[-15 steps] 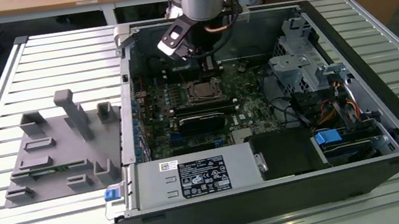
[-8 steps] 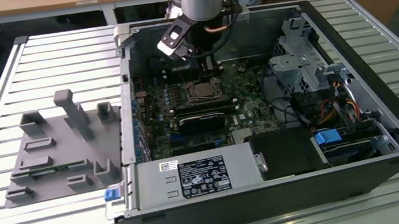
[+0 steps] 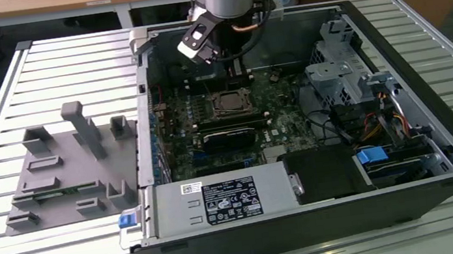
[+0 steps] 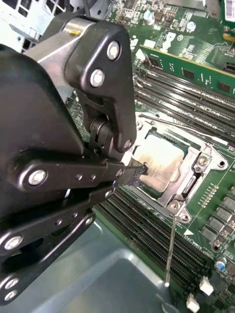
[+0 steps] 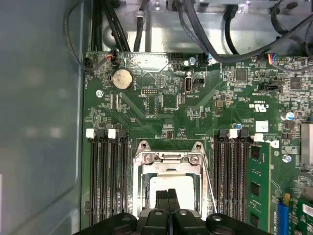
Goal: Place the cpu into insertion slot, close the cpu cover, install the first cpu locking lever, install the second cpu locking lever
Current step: 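Install the first cpu locking lever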
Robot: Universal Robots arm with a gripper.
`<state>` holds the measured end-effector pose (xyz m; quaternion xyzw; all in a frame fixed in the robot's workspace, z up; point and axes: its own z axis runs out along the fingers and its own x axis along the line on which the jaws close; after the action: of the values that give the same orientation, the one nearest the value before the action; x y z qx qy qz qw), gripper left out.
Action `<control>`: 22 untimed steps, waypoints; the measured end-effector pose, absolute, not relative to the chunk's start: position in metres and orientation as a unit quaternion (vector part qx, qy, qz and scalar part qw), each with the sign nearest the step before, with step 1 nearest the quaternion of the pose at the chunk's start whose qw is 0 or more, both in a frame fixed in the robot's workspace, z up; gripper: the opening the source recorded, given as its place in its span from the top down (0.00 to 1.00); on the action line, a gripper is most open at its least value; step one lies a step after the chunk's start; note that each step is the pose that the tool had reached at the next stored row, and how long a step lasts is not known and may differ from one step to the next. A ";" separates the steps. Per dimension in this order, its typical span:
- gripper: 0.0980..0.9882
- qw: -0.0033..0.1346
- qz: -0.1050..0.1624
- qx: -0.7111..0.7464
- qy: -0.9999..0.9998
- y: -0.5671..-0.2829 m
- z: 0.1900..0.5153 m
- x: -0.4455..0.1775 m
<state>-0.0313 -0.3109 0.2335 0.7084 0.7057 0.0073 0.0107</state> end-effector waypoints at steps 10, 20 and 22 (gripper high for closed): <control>0.99 0.011 0.007 0.681 0.732 -0.311 0.265 -0.031; 0.99 0.010 0.008 0.612 0.791 -0.311 0.265 -0.031; 0.99 0.010 0.009 0.597 0.802 -0.311 0.265 -0.031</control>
<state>-0.0313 -0.3109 0.2649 0.5974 0.8019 0.0086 0.0098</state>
